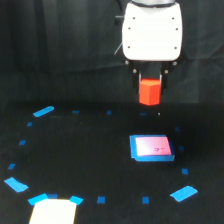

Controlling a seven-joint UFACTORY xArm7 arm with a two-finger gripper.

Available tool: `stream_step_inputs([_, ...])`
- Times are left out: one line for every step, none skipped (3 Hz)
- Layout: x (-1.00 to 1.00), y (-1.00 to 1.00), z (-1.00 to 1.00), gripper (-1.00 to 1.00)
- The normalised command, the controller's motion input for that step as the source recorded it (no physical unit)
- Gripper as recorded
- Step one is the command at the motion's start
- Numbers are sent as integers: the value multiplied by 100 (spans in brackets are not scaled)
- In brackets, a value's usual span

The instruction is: Pick up the red object from the table

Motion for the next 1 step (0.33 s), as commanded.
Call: stream_step_inputs([22, 8, -27, -100])
